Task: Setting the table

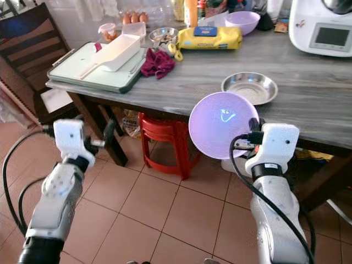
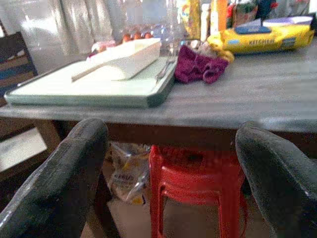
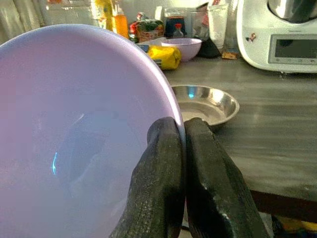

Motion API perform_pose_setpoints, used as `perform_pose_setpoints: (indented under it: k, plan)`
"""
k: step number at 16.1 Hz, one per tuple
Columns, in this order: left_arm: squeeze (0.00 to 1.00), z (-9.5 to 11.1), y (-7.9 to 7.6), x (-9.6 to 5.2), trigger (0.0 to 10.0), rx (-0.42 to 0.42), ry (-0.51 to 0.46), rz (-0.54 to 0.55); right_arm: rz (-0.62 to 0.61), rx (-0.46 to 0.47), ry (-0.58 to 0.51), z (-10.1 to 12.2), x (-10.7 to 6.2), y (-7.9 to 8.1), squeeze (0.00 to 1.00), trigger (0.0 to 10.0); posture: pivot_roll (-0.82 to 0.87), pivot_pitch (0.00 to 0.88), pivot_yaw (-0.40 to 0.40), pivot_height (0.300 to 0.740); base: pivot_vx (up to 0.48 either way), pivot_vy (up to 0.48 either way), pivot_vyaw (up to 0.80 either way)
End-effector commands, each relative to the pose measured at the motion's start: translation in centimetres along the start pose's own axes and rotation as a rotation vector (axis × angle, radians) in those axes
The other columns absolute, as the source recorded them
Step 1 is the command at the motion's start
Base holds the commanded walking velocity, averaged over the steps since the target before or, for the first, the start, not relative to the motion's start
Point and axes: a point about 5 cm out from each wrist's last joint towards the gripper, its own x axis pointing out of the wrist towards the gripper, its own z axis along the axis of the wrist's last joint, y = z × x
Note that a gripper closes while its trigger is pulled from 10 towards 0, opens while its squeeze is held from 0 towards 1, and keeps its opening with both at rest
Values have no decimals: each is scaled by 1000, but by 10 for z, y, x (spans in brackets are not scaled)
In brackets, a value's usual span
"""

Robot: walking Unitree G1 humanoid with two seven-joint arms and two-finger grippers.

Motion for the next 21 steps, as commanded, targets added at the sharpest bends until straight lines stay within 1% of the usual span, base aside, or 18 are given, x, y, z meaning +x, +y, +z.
perform_pose_setpoints:
  k: [1, 3, 5, 6, 8, 10, 11, 12, 14, 21]
  plan:
    - [0, 1, 1, -6, 10000, 17, -18, 4, 5, -15, -33, 4, -8, 3, 0, 10000, -192, 98, 104, 740, 0, 0, 0]
    - [0, -4, -1, -10, 10000, 15, -11, 0, -19, -22, -24, 0, -15, 0, 0, 10000, -195, 96, 104, 740, 0, 0, 0]
    - [0, -13, 1, -18, 10000, 31, 5, 1, -43, -30, 0, -7, -27, -2, 0, 10000, -203, 93, 106, 740, 0, 0, 0]
    - [0, -13, 1, -18, 10000, 27, 7, -2, -42, -31, 2, -8, -28, -2, 0, 10000, -207, 95, 109, 740, 0, 0, 0]
    - [0, -13, 1, -18, 10000, 25, 4, -8, -39, -30, 4, -9, -29, -1, 0, 10000, -207, 95, 109, 740, 0, 0, 0]
    - [0, -10, 1, -13, 10000, 10, -8, -16, -37, -34, 4, -9, -27, 0, 0, 10000, -208, 95, 111, 740, 0, 0, -288]
    - [0, -6, -2, -10, 10000, -29, -14, -59, -35, -41, -2, -8, -25, 0, 0, 10000, -208, 95, 111, 740, 0, 0, -800]
    - [0, -4, -6, -9, 10000, -34, -28, -79, -36, -43, -9, -7, -24, -1, 0, 10000, -209, 96, 111, 740, 259, 0, -800]
    - [0, -2, -8, -10, 10000, -35, -39, -86, -36, -45, -15, -6, -24, -1, 0, 10000, -209, 97, 111, 740, 326, 0, -428]
    - [0, 0, -17, -8, 10000, -66, -46, -140, -24, -56, -41, 1, -21, 1, 0, 10000, -213, 99, 114, 740, 440, 0, 0]
